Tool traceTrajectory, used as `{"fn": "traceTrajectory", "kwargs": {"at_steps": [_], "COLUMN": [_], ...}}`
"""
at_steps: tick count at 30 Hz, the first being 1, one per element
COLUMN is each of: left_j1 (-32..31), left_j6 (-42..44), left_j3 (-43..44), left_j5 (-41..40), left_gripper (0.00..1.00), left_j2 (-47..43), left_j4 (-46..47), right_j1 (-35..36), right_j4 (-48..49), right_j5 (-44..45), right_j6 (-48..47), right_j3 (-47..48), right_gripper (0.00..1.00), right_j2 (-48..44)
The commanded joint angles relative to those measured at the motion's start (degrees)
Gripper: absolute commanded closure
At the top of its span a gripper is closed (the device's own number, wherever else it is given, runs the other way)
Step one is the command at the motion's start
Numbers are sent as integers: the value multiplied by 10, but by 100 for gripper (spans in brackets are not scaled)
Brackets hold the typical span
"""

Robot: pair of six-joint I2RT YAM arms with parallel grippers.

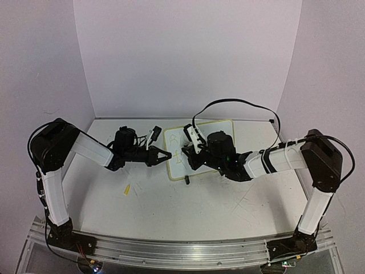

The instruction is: Write a sentence on the whiteboard

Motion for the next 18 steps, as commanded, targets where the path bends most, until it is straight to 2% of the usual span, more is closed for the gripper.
{"fn": "traceTrajectory", "kwargs": {"at_steps": [1, 18], "left_j1": [7, 7], "left_j6": [42, 42], "left_j3": [8, 6], "left_j5": [-78, -78], "left_gripper": [100, 100], "left_j2": [3, 2], "left_j4": [-59, -60], "right_j1": [-2, -3], "right_j4": [14, 6], "right_j5": [23, 59], "right_j6": [-9, -12], "right_j3": [27, 37], "right_gripper": [100, 100], "right_j2": [6, 19]}}
